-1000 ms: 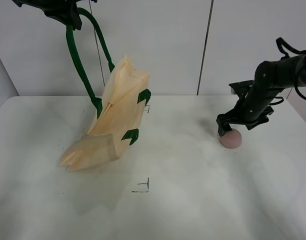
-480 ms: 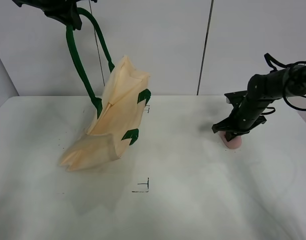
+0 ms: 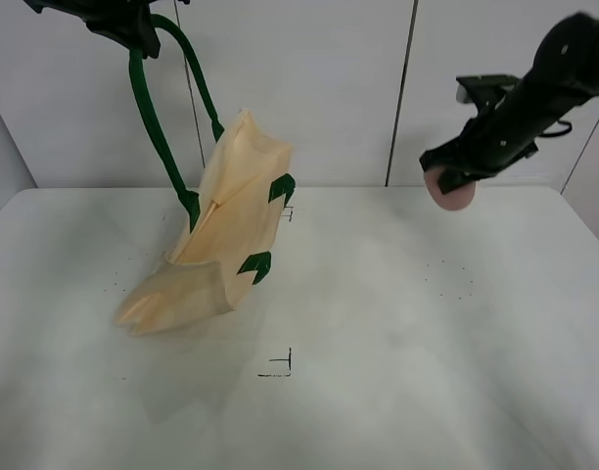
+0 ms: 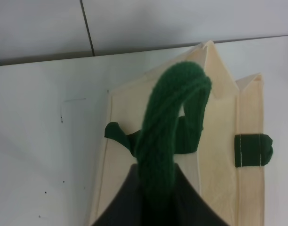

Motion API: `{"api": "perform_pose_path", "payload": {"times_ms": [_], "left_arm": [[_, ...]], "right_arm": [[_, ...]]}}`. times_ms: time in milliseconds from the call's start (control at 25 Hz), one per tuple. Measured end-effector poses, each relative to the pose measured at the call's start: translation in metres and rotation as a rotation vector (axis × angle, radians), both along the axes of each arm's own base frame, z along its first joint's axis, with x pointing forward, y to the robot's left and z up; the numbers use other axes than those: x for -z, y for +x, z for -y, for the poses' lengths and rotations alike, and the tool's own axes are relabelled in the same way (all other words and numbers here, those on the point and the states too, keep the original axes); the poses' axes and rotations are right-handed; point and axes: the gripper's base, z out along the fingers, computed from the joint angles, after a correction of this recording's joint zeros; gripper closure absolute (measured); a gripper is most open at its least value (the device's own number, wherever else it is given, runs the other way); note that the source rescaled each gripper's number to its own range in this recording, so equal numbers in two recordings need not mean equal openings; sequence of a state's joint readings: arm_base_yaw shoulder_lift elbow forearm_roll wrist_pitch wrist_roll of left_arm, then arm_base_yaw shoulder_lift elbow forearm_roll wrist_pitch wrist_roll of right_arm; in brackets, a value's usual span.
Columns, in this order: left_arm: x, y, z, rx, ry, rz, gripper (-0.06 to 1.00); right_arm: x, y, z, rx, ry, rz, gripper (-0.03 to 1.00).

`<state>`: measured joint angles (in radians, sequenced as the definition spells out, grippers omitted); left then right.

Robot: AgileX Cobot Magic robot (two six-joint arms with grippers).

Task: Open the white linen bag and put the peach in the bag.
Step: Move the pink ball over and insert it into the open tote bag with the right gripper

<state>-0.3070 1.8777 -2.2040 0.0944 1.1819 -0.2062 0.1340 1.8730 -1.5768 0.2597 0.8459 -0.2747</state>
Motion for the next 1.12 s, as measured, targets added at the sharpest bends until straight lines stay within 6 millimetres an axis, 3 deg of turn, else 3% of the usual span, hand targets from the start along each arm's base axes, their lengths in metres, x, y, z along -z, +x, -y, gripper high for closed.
{"api": "perform_pose_path", "payload": {"times_ms": [160,320,400,560,720,840,880,920,1040,1120], "left_arm": [[0.000,0.000,0.000,0.000,0.000,0.000,0.94],[0.000,0.000,0.001,0.004,-0.010,-0.003,0.94],[0.000,0.000,0.002,0.007,-0.016,-0.005,0.94],[0.000,-0.001,0.002,0.009,-0.019,-0.006,0.94],[0.000,-0.001,0.002,0.010,-0.020,-0.006,0.94],[0.000,-0.001,0.002,0.010,-0.020,-0.006,0.94],[0.000,-0.001,0.002,0.010,-0.020,-0.006,0.94],[0.000,-0.001,0.002,0.010,-0.020,-0.006,0.94],[0.000,-0.001,0.002,0.010,-0.020,-0.006,0.94],[0.000,-0.001,0.002,0.010,-0.020,-0.006,0.94]], "right_arm": [[-0.042,-0.002,-0.045,-0.123,0.050,0.087,0.97],[-0.052,-0.016,-0.107,-0.239,0.132,0.150,0.97],[-0.044,-0.024,-0.141,-0.295,0.171,0.149,0.97],[-0.005,-0.030,-0.195,-0.360,0.202,0.126,0.97],[0.035,-0.028,-0.225,-0.372,0.203,0.117,0.97],[0.057,-0.024,-0.234,-0.361,0.206,0.103,0.95],[0.062,-0.023,-0.235,-0.352,0.213,0.097,0.90],[0.067,-0.022,-0.236,-0.345,0.215,0.092,0.78],[0.070,-0.021,-0.237,-0.356,0.208,0.092,0.27],[0.069,-0.021,-0.237,-0.365,0.205,0.100,0.07]]}}
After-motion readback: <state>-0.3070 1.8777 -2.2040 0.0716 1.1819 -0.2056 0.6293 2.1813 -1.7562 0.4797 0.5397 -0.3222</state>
